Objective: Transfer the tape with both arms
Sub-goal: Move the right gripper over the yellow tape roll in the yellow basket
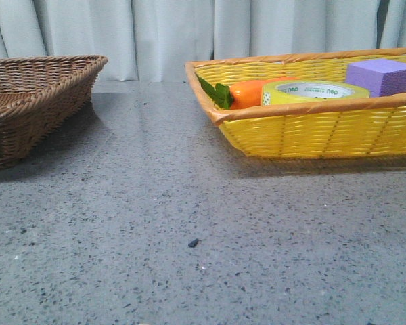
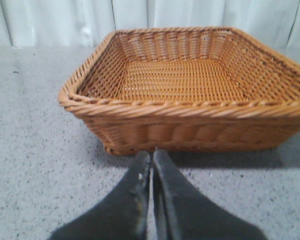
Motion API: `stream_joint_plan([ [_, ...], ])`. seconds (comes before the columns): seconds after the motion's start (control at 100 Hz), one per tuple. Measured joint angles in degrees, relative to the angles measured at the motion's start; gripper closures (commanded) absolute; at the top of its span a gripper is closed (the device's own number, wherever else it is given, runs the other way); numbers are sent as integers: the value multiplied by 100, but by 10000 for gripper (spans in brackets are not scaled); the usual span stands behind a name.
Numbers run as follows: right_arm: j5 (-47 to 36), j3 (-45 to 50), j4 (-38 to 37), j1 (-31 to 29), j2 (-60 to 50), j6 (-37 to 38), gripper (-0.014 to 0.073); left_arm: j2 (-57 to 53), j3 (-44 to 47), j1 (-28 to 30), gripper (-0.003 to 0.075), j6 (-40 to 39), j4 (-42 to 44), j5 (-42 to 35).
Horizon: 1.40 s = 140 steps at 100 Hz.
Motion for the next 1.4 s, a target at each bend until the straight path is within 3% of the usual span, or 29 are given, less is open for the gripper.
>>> stream_joint_plan([
  [0.27,-278,0,0,0,0,0,668,0,-65,0,741,0,-45,-76],
  [0.51,-279,-245,58,0,63,0,667,282,-793,0,741,0,-45,-76],
  [0.98,-100,-1855,249,0,2091,0,668,2229,-2035,0,741,0,-45,-76],
  [1.31,1364,-3801,284,177,4057,0,666,3080,-2484,0,741,0,-45,-143],
  [1.4,1872,-4379,284,404,4608,0,614,3118,-2496,0,741,0,-48,-156],
])
